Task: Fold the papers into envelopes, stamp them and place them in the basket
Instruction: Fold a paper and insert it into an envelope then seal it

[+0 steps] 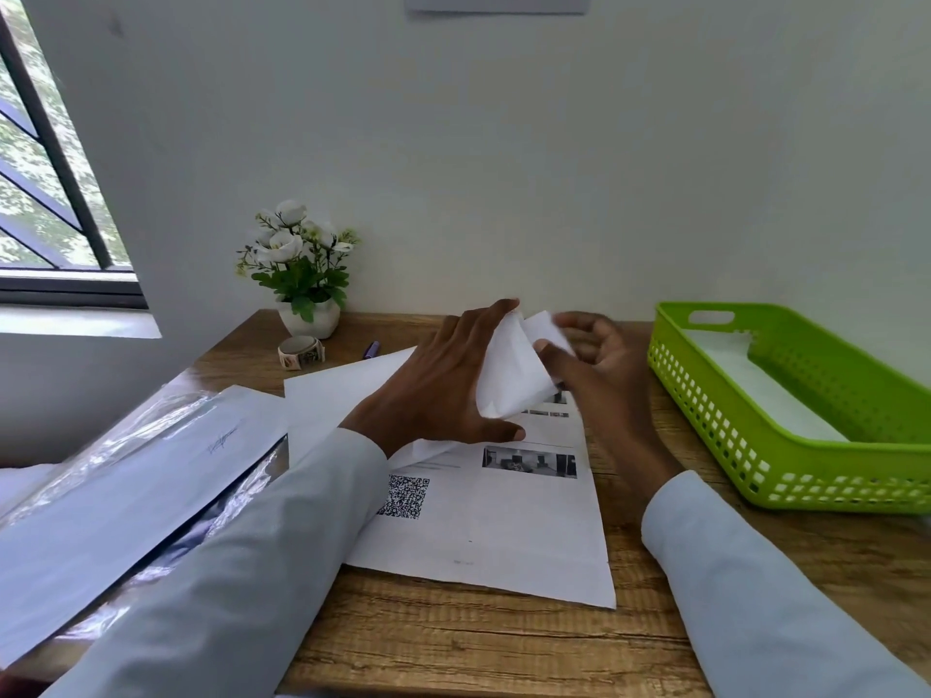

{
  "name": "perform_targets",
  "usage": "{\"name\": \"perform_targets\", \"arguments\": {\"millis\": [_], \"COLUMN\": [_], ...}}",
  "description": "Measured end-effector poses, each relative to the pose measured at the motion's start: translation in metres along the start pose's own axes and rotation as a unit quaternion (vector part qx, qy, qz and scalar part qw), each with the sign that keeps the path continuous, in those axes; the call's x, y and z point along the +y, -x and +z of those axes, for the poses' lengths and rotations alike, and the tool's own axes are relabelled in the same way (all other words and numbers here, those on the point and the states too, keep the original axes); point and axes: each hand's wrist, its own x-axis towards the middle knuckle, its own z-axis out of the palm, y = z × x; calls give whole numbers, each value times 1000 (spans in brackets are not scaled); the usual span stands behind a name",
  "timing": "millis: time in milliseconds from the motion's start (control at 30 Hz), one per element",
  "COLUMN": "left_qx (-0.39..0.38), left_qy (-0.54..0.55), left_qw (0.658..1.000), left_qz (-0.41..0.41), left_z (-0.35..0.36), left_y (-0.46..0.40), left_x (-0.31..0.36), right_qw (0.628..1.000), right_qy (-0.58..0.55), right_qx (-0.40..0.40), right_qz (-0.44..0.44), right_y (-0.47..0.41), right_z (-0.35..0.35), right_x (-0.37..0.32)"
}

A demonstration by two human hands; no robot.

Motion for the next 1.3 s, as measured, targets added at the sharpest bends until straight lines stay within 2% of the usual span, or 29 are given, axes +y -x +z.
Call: {"name": "perform_targets", "arguments": {"millis": [67,133,233,400,567,700,767,900,1000,1167,1300], "left_qx": [-7,-7,-10,-17,-1,5,-2,5,34,105,99], "left_qy": [10,25,39,47,63,47,46,43,118,329,423], "left_qw": [1000,1000,999,999,998,999,999,999,992,920,873], "left_qz": [0,-3,1,5,9,16,9,10,-36,-183,-221], "left_z": [1,1,-1,4,2,3,5,1,-12,-34,-58], "left_y": [1,1,2,0,0,-1,-1,-1,-2,-20,-31], "left_x": [0,0,1,1,-4,-4,-5,-4,2,-5,-2], "right_qw": [999,999,1000,993,986,957,948,966,982,992,977], "right_qy": [16,11,-9,73,100,160,167,101,90,63,109], "right_qx": [-36,-8,11,-90,-117,-223,-249,-220,-160,-92,-43], "right_qz": [-19,-41,-26,39,57,91,107,92,43,-64,-179], "right_y": [2,2,1,10,9,11,10,9,7,-2,-13], "right_z": [6,4,0,6,3,1,1,0,-3,-11,-15], "right_x": [1,-1,-3,-7,-13,-14,-13,-13,-13,-18,-24]}}
